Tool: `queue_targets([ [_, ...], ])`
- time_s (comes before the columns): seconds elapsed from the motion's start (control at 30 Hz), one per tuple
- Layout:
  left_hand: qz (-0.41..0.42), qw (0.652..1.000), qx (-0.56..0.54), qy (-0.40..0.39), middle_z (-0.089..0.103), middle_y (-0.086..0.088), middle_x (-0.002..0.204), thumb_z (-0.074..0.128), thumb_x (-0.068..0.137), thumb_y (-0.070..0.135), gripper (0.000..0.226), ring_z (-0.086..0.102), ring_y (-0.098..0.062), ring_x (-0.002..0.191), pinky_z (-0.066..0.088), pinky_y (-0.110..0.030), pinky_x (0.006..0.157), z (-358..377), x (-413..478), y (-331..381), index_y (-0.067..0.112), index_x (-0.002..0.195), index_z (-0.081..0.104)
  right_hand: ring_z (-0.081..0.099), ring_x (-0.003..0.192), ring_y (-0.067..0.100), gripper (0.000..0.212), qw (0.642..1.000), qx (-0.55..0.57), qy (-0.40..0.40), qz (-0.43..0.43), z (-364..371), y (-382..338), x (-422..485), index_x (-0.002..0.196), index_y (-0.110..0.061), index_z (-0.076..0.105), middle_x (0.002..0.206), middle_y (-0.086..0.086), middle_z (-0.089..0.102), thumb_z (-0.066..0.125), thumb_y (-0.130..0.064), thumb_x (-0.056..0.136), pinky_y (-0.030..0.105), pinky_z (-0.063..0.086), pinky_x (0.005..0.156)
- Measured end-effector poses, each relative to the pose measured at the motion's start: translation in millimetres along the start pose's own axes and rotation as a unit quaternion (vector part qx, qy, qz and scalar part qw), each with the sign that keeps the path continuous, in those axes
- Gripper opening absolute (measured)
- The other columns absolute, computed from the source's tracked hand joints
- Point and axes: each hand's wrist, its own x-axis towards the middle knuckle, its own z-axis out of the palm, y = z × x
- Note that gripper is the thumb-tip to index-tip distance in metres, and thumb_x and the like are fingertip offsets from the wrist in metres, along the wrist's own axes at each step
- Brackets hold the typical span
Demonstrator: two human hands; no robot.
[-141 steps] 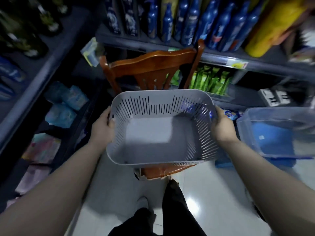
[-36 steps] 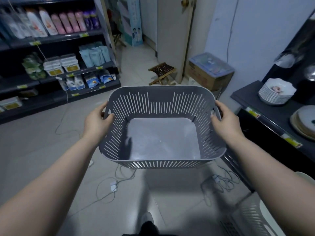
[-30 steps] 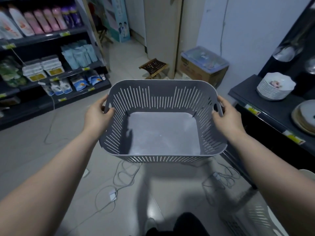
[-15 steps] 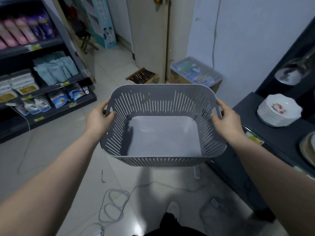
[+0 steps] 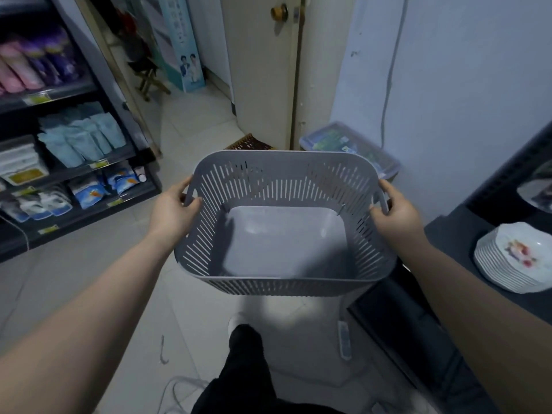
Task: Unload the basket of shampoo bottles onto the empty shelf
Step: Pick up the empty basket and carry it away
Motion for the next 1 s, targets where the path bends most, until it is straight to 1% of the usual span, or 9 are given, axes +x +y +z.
queue_targets([
  [0.1, 0.001, 1.0, -0.001, -0.014, 0.065, 0.004, 0.088, 0.061, 0.091, 0.018, 0.05, 0.059, 0.0, 0.062, 0.04, -0.015, 0.046, 15, 51, 4, 0.03, 0.138, 0.051, 0.061, 0.098, 0.03, 0.056, 1.0, -0.009, 0.018, 0.002, 13, -8, 40, 0.146, -0.026, 0.038, 0.12, 0.013, 0.064, 0.053, -0.018, 0.093, 0.033, 0.045, 0.082],
  [0.17, 0.011, 1.0, -0.005, -0.028, 0.065, 0.002, 0.089, 0.061, 0.092, 0.018, 0.05, 0.06, -0.002, 0.064, 0.041, -0.016, 0.047, 26, 89, 9, 0.03, 0.139, 0.05, 0.061, 0.093, 0.035, 0.056, 0.999, -0.01, 0.031, 0.012, 21, -14, 70, 0.146, -0.027, 0.038, 0.117, 0.015, 0.064, 0.051, -0.018, 0.093, 0.04, 0.049, 0.08],
  [0.27, 0.029, 0.999, -0.005, -0.046, 0.066, -0.001, 0.091, 0.061, 0.091, 0.016, 0.05, 0.062, -0.01, 0.068, 0.046, -0.022, 0.058, 38, 149, 19, 0.027, 0.139, 0.05, 0.061, 0.08, 0.034, 0.057, 0.999, -0.021, 0.041, 0.024, 35, -24, 116, 0.146, -0.029, 0.038, 0.107, 0.015, 0.068, 0.05, -0.018, 0.091, 0.037, 0.047, 0.069],
  [0.4, 0.055, 0.996, 0.004, -0.07, 0.064, 0.001, 0.093, 0.06, 0.091, 0.014, 0.049, 0.062, -0.019, 0.08, 0.045, -0.029, 0.071, 52, 229, 26, 0.025, 0.138, 0.052, 0.062, 0.098, 0.031, 0.055, 0.995, -0.04, 0.074, 0.046, 55, -35, 171, 0.145, -0.025, 0.039, 0.109, 0.01, 0.067, 0.054, -0.022, 0.092, 0.03, 0.043, 0.078],
  [0.53, 0.088, 0.991, 0.011, -0.098, 0.064, 0.004, 0.089, 0.061, 0.091, 0.016, 0.046, 0.06, -0.008, 0.067, 0.041, -0.023, 0.056, 76, 296, 30, 0.027, 0.136, 0.053, 0.059, 0.111, 0.029, 0.055, 0.991, -0.046, 0.115, 0.041, 72, -39, 206, 0.142, -0.025, 0.044, 0.121, 0.008, 0.065, 0.057, -0.018, 0.09, 0.024, 0.037, 0.083],
  [0.6, 0.099, 0.99, 0.008, -0.104, 0.064, 0.005, 0.087, 0.062, 0.09, 0.017, 0.046, 0.058, -0.002, 0.065, 0.041, -0.02, 0.054, 91, 321, 33, 0.029, 0.134, 0.055, 0.06, 0.108, 0.029, 0.054, 0.989, -0.041, 0.129, 0.055, 74, -37, 216, 0.141, -0.025, 0.045, 0.118, 0.01, 0.066, 0.059, -0.017, 0.089, 0.023, 0.037, 0.082],
  [0.77, 0.12, 0.982, -0.006, -0.145, 0.068, 0.001, 0.095, 0.064, 0.088, 0.019, 0.047, 0.064, -0.018, 0.08, 0.045, -0.028, 0.071, 146, 368, 40, 0.028, 0.133, 0.056, 0.061, 0.108, 0.028, 0.052, 0.985, -0.013, 0.141, 0.103, 64, -25, 241, 0.142, -0.027, 0.044, 0.119, 0.01, 0.066, 0.054, -0.018, 0.092, 0.036, 0.047, 0.095],
  [0.87, 0.113, 0.979, 0.002, -0.171, 0.071, -0.006, 0.107, 0.065, 0.088, 0.024, 0.049, 0.068, -0.026, 0.092, 0.049, -0.032, 0.077, 182, 395, 47, 0.027, 0.135, 0.054, 0.062, 0.103, 0.03, 0.053, 0.982, -0.014, 0.143, 0.125, 55, -13, 264, 0.141, -0.03, 0.043, 0.114, 0.011, 0.067, 0.055, -0.018, 0.09, 0.043, 0.05, 0.093],
  [1.0, 0.126, 0.974, 0.014, -0.185, 0.072, -0.007, 0.109, 0.065, 0.088, 0.028, 0.048, 0.068, -0.026, 0.095, 0.055, -0.038, 0.08, 227, 436, 73, 0.026, 0.135, 0.055, 0.063, 0.101, 0.03, 0.053, 0.977, -0.015, 0.155, 0.144, 43, 5, 310, 0.14, -0.028, 0.045, 0.112, 0.011, 0.067, 0.056, -0.017, 0.09, 0.04, 0.05, 0.094],
])
